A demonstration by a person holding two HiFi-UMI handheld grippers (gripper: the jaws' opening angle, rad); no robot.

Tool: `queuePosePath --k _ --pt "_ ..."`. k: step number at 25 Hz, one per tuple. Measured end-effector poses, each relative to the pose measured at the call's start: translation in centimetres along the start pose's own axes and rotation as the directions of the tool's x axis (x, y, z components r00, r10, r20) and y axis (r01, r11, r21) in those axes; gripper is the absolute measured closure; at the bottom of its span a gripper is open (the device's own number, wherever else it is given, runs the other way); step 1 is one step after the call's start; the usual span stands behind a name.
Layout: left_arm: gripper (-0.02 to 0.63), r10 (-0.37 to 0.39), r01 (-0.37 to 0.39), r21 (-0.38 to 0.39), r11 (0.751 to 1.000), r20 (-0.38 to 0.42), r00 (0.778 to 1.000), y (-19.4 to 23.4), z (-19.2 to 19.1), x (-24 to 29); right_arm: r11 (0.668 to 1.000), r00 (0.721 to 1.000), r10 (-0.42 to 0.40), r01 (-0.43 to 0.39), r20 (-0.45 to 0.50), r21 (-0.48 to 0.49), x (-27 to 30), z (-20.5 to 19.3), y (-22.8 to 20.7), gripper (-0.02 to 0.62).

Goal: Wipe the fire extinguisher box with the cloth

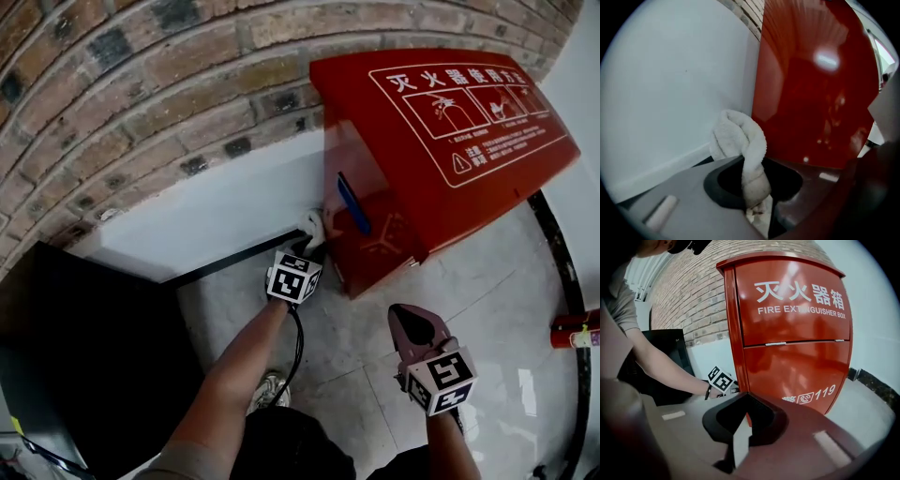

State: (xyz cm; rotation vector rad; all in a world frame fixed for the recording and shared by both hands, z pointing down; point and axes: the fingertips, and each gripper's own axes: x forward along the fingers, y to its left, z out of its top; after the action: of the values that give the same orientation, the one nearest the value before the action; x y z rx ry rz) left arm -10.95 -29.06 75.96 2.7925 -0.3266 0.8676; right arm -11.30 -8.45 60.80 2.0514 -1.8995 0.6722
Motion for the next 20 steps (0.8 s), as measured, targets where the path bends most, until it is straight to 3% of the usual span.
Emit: queuePosePath --k 6,12,20 --pt "0.515 -0.125 0.125 0.016 0.992 -0.027 0.992 -2.9 -1.7 -0.5 1.000 1.000 -0.003 0.003 -0.016 0.021 0.0 -0.9 -0.2 0.571" --pt "0.515 -0.254 0.259 0.058 0.964 -0.078 0.964 -8.7 -3.5 -3.1 1.000 1.000 0.003 -0.003 0.000 0.012 -1.7 -0.4 0.7 0.571" --pt "0.515 -0.308 0.312 0.060 0.948 -0.078 0.948 -14.0 -3.8 -6.4 1.000 1.000 0.010 -0.010 0.016 -0.014 -5.5 -0.6 2.2 0.571"
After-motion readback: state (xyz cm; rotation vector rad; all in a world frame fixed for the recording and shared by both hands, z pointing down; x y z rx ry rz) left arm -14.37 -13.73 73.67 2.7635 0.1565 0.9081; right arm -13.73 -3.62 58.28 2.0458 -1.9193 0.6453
